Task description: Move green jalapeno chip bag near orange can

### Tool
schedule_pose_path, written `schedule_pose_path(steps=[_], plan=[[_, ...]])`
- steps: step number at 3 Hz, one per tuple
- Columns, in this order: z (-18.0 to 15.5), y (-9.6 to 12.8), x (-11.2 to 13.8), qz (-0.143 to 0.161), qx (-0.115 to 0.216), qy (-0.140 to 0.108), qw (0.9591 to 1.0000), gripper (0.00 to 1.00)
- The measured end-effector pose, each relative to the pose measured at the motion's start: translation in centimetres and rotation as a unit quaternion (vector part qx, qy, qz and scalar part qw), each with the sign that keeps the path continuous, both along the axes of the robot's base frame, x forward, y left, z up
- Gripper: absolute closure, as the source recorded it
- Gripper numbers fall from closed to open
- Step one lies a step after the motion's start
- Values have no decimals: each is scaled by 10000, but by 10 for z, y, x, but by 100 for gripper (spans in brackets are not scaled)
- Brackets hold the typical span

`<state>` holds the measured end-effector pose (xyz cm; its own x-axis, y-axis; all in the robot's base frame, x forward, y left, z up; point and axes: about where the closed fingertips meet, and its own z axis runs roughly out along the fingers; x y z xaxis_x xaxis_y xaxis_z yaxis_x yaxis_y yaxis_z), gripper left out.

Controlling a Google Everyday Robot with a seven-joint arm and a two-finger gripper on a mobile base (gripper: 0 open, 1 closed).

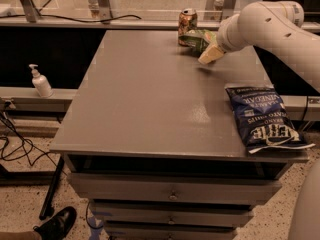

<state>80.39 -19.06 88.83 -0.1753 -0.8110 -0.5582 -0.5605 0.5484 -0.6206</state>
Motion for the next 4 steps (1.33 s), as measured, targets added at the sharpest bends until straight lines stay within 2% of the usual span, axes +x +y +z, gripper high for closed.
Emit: schedule_pose_path(steps=[1, 2, 3, 4], plan=[[20, -14, -15, -63, -23, -86, 9999, 0], [65, -30, -43, -75, 73, -278, 9996, 0], [107, -49, -68, 54, 305, -340, 9989, 0], [148, -75, -88, 288, 816, -416, 9954, 0]])
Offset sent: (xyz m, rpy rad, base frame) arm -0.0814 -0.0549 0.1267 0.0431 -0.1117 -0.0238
